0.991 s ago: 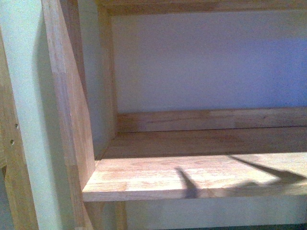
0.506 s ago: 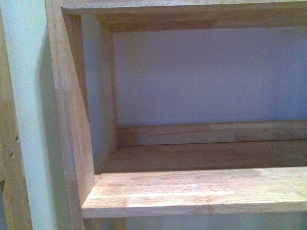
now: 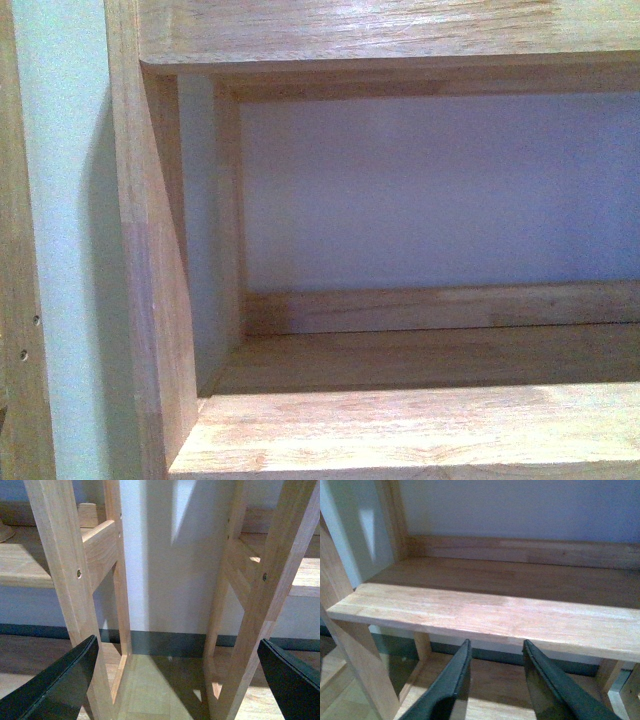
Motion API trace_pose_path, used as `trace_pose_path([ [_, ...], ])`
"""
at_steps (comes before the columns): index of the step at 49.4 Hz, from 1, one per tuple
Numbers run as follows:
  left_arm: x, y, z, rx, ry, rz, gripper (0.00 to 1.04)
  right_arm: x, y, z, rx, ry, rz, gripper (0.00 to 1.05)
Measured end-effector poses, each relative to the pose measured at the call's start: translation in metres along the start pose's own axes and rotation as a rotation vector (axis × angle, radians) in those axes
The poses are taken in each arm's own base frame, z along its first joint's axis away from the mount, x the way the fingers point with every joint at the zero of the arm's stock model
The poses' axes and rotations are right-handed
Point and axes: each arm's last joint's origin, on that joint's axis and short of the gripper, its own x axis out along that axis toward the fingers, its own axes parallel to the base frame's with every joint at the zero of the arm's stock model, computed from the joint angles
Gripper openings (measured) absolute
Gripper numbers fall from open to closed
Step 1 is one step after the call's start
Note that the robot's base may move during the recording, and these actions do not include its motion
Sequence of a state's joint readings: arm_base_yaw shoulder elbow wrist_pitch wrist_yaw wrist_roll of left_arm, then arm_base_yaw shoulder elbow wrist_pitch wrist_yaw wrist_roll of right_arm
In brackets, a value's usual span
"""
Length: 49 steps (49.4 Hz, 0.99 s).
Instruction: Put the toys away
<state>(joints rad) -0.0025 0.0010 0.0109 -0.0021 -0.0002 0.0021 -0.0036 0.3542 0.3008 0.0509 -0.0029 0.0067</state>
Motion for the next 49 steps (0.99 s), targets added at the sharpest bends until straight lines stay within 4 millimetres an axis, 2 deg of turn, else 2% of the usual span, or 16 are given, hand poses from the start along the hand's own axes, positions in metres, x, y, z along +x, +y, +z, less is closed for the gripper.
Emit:
trace_pose_path([
  [7,0.000,0.000,0.000,0.000,0.000,0.000,0.99,-0.002,0.000,-0.017,-0.001,0.008,0.000,0.14],
  [28,0.000,0.000,0.000,0.000,0.000,0.000,0.99,-0.008,0.000,-0.045,-0.001,0.007,0.000,0.16],
  [33,0.000,0.000,0.000,0.000,0.000,0.000,0.99,-0.016,0.000,-0.052,-0.001,0.021,-0.001,0.16],
  [49,0.000,0.000,0.000,0.000,0.000,0.000,0.99,-0.019,0.000,-0.061,-0.001,0.002,-0.002,0.16],
])
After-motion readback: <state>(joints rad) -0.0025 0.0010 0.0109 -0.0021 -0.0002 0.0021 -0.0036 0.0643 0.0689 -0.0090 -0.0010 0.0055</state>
